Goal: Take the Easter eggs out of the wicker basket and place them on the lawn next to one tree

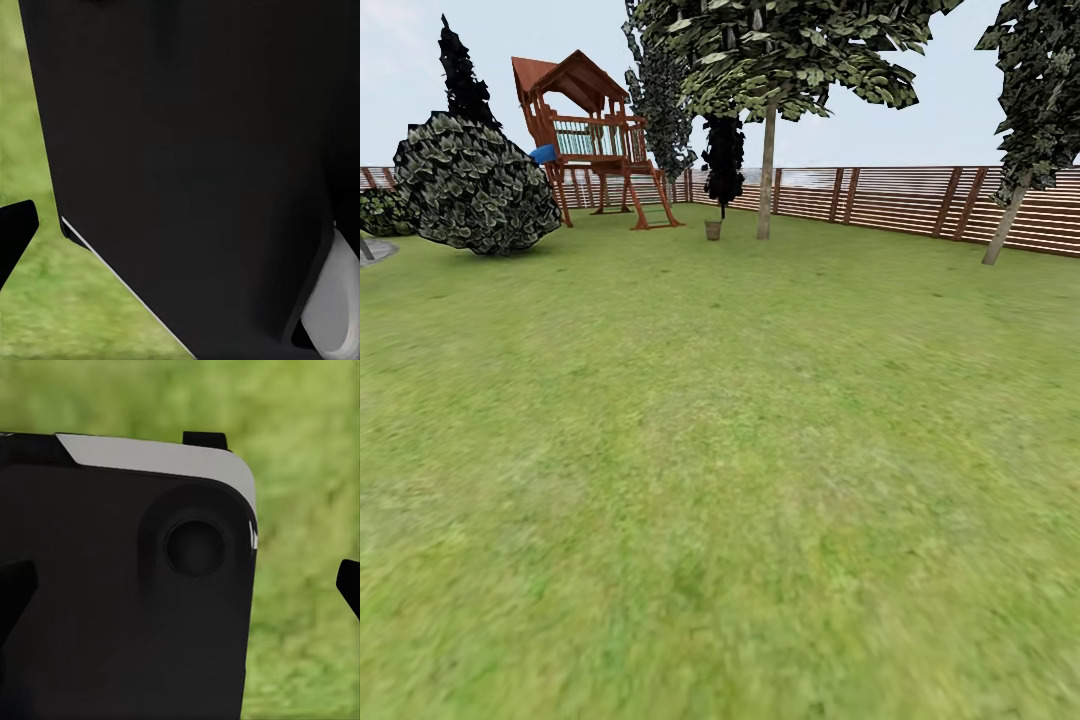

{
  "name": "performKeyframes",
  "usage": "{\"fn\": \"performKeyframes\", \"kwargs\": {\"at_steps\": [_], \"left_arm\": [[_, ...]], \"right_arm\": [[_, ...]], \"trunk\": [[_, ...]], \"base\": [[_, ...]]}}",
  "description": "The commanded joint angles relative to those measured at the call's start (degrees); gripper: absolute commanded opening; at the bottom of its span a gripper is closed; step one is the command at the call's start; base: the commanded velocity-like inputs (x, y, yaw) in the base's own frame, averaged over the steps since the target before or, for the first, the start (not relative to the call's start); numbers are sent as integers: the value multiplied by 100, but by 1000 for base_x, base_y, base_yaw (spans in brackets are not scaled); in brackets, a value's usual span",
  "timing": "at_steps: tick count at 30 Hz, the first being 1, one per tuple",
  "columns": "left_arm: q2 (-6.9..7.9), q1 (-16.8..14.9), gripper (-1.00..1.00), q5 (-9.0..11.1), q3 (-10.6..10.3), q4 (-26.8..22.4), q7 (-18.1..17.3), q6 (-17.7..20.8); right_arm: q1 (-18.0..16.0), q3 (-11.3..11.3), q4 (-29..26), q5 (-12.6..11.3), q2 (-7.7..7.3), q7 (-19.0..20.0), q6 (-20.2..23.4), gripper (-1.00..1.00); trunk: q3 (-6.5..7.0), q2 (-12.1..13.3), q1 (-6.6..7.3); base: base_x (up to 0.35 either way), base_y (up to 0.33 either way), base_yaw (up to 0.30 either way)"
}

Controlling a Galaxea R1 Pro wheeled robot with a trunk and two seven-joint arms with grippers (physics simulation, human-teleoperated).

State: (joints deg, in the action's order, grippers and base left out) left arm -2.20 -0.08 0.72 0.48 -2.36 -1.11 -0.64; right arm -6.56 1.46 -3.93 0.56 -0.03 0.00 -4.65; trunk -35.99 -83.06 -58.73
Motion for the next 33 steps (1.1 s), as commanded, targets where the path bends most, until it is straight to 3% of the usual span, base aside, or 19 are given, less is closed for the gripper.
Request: {"fn": "performKeyframes", "kwargs": {"at_steps": [1,4,7,14,19,33], "left_arm": [[0,-1,100,8,5,-2,-12,-7],[0,-1,100,8,5,-2,-12,-7],[0,-1,100,8,5,-2,-12,-7],[0,0,100,8,5,-2,-12,-7],[0,-1,100,8,5,-2,-12,-7],[9,0,100,8,5,-2,-12,-7]], "right_arm": [[-3,12,7,7,1,0,-18,100],[-3,27,19,18,5,0,-14,100],[-3,214,19,18,24,-14,-19,100],[-3,210,29,-57,30,-21,-18,100],[-3,215,40,-48,45,-26,-19,100],[-3,239,67,-46,-47,-34,-18,100]], "trunk": [[-4,-2,0],[-4,-2,0],[-4,-2,0],[-4,-2,0],[-4,-2,0],[-4,-2,0]], "base": [[0,0,0],[0,0,0],[0,0,0],[0,0,22],[24,0,237],[320,0,25]]}}
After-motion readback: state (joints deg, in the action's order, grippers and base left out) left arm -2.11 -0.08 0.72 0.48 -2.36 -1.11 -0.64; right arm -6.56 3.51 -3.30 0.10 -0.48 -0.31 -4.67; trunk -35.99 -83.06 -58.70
